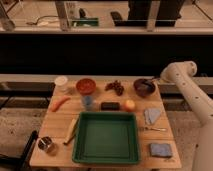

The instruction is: Wipe purple bowl with brush

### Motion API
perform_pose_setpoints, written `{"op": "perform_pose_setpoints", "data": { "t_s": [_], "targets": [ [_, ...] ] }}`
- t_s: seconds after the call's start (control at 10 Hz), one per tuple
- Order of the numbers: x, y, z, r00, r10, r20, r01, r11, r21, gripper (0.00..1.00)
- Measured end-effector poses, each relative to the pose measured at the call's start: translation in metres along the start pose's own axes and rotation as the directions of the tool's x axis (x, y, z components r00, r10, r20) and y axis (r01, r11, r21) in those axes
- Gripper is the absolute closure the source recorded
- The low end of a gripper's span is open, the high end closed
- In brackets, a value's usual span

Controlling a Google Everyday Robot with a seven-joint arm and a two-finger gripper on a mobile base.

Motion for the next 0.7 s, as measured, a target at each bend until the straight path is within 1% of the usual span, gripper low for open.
{"op": "perform_pose_setpoints", "data": {
  "t_s": [0.2, 0.5, 0.6, 0.7],
  "targets": [
    [-0.023, -0.002, 0.011, 1.000, -0.017, 0.015, 0.017, 1.000, -0.011, 1.00],
    [-0.028, 0.001, 0.017, 0.999, -0.034, 0.010, 0.034, 0.999, -0.022, 1.00],
    [-0.027, 0.004, 0.015, 0.999, -0.035, 0.007, 0.035, 0.999, -0.023, 1.00],
    [-0.022, 0.009, 0.009, 0.999, -0.032, 0.001, 0.032, 0.999, -0.021, 1.00]
  ]
}}
